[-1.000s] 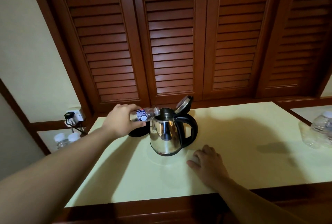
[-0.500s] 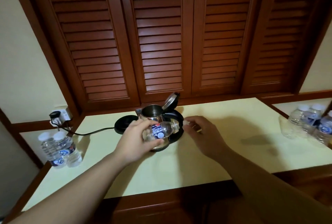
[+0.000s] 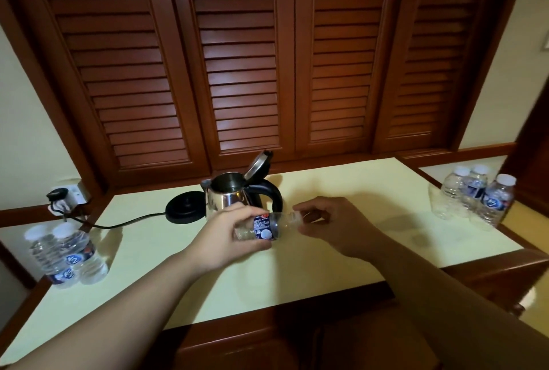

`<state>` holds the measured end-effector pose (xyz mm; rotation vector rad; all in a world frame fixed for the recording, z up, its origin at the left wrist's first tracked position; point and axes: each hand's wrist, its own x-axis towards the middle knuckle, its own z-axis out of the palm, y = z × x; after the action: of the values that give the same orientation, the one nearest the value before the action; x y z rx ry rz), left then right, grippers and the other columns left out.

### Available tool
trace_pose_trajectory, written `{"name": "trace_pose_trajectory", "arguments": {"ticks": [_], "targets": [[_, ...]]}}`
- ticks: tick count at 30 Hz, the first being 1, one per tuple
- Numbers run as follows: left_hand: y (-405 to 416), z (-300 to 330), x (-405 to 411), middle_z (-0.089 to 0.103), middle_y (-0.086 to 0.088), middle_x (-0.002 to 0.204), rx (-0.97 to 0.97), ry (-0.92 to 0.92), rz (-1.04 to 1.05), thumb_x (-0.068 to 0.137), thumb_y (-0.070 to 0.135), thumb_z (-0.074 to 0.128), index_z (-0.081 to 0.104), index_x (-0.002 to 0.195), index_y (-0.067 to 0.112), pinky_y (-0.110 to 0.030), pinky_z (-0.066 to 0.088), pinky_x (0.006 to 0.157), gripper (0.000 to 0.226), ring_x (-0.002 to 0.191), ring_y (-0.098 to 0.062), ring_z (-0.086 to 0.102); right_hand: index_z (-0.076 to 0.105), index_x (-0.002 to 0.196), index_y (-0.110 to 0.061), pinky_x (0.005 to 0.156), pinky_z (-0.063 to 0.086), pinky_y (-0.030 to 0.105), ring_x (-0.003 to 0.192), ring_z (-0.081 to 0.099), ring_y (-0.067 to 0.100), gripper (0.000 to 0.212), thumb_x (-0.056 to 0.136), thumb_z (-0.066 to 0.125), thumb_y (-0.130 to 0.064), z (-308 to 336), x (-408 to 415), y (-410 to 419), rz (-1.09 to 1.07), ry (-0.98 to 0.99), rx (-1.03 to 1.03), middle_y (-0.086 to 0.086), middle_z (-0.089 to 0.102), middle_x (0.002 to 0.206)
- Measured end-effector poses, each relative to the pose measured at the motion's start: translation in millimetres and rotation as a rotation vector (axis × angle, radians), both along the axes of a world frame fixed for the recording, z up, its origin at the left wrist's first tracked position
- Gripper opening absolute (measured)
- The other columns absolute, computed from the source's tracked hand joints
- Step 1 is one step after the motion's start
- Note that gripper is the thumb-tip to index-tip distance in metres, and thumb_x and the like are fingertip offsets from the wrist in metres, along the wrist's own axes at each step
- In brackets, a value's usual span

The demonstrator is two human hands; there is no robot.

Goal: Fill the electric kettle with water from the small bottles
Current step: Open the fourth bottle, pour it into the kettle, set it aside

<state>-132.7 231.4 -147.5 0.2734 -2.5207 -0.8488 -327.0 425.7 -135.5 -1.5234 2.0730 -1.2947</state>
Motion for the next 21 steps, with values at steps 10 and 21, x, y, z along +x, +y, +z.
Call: {"name": "trace_pose_trajectory", "arguments": {"ticks": [10,21], "targets": [[26.2,-7.1,-40.8,0.063,0.015,0.108,0.067,-0.034,-0.012,0.071,0.053,0.09,0.069,0.129,0.035,-0.035,0.056,0.093,0.064,0.102,-0.002,0.064,0.064,0.094,-0.021,0.061,0.055,0.021,0.065,0.068,0.007,0.027,0.103,0.054,-0.045,-5.5,-10.4,28.0,-0.183,0.004,0.129,-0.001,0.071,0.077],[70.1,-20.2,-91.7,0.066,0.013,0.11,0.131,-0.054,-0.097,0.073,0.042,0.093,0.068,0.123,0.038,-0.011,0.047,0.087,0.056,0.105,0.003,0.062,0.066,0.086,-0.015,0.062,0.052,0.029,0.065,0.066,0.017,0.047,0.103,0.047,-0.055,-5.3,-44.0,78.4,-0.258,0.113,0.237,0.003,0.069,0.075]]}}
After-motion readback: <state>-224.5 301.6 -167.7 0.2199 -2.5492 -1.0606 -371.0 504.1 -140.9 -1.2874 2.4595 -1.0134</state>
